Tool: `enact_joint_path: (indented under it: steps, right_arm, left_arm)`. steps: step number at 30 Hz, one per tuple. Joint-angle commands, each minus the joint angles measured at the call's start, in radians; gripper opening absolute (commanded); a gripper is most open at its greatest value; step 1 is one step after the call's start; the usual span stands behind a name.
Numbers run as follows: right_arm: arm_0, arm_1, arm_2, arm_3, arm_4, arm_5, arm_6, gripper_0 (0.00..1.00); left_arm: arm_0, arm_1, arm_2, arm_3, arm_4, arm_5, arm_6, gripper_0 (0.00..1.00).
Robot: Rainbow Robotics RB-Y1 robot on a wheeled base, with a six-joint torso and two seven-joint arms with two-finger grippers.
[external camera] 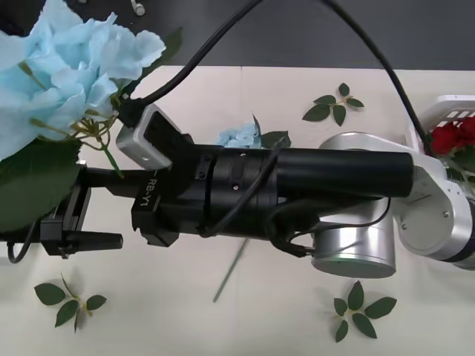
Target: Put the red flowers into the right box and the blue flowers into the left box
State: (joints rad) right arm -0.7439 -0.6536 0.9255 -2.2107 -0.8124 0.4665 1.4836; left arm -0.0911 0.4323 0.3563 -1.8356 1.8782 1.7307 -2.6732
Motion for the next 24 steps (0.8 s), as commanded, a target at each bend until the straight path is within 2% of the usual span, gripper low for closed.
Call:
enact_joint_path:
  steps: [1,5,6,7,8,9,10,11,13,16,24]
  right_arm:
    - [-0.022,0.031,0.003,0.005,0.012,-0.011,0.021,0.00]
    - [-0.020,0.025,0.006,0.006,0.005,-0.011,0.015,0.00]
    - [-0.020,0.025,0.006,0.006,0.005,-0.011,0.015,0.00]
    - [-0.020,0.025,0.006,0.006,0.005,-0.011,0.015,0.00]
    - [-0.020,0.025,0.006,0.006,0.005,-0.011,0.015,0.00]
    - [-0.020,0.025,0.006,0.006,0.005,-0.011,0.015,0.00]
    - [-0.020,0.025,0.006,0.006,0.005,-0.011,0.015,0.00]
    - [-0.020,0.025,0.006,0.006,0.005,-0.011,0.015,0.00]
    - [-0.020,0.025,0.006,0.006,0.005,-0.011,0.015,0.00]
    - [-0.020,0.025,0.006,0.006,0.005,-0.011,0.015,0.00]
    - [-0.020,0.025,0.006,0.006,0.005,-0.011,0.015,0.00]
  left_arm:
    - [0.021,-0.032,-0.008,-0.002,0.018,0.004,-0.032,1.00]
    - [0.021,-0.055,-0.025,-0.002,0.015,0.006,-0.032,1.00]
    - [0.021,-0.058,-0.028,-0.002,0.013,0.006,-0.032,0.97]
    - [0.021,-0.061,-0.034,-0.002,0.013,0.004,-0.032,0.84]
    - [0.022,-0.061,-0.034,-0.002,0.013,0.004,-0.032,0.77]
    - [0.022,-0.061,-0.039,-0.002,0.015,0.004,-0.032,0.53]
    - [0.022,-0.061,-0.040,-0.002,0.013,0.006,-0.032,0.39]
    - [0.024,-0.061,-0.042,-0.002,0.013,0.006,-0.032,0.27]
    - [0.024,-0.061,-0.045,0.007,0.015,0.007,-0.032,0.12]
    - [0.024,-0.061,-0.054,0.019,0.016,0.007,-0.032,0.01]
    - [0.024,-0.061,-0.059,0.019,0.022,0.009,-0.032,0.00]
